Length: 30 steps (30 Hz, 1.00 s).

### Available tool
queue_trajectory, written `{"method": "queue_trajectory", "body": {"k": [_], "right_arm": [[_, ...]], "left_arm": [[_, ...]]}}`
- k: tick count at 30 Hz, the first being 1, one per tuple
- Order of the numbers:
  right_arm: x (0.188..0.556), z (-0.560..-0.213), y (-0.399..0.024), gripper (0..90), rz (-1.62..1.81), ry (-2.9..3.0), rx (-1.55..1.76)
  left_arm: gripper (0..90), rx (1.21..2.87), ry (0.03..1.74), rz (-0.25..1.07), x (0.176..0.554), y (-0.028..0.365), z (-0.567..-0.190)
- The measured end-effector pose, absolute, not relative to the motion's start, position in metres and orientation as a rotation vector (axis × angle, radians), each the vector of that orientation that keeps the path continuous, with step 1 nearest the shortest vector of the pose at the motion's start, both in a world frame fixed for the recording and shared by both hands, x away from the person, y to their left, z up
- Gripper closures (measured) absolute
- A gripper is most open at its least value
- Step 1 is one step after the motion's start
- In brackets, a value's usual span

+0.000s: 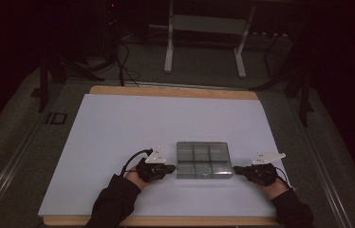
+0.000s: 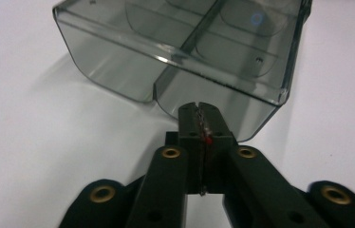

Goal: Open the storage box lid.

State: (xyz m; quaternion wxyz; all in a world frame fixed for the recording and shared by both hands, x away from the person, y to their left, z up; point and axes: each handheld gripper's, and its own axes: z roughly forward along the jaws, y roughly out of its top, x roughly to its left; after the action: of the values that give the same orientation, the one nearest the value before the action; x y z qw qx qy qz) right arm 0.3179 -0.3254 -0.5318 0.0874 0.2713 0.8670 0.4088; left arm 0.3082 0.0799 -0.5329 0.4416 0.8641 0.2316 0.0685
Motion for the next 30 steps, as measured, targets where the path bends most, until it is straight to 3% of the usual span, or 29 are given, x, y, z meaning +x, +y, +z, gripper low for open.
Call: {"method": "queue_trajectory", "body": {"k": [28, 30], "right_arm": [[0.319, -0.512, -0.318, 90.0, 1.294, 2.578, 0.766], [0.320, -0.512, -0.318, 88.9, 1.298, 2.569, 0.769]], "left_arm": [[90.0, 2.107, 0.549, 0.170, 0.304, 0.077, -0.520], [84.5, 2.106, 0.569, 0.188, 0.305, 0.078, -0.519]]}}
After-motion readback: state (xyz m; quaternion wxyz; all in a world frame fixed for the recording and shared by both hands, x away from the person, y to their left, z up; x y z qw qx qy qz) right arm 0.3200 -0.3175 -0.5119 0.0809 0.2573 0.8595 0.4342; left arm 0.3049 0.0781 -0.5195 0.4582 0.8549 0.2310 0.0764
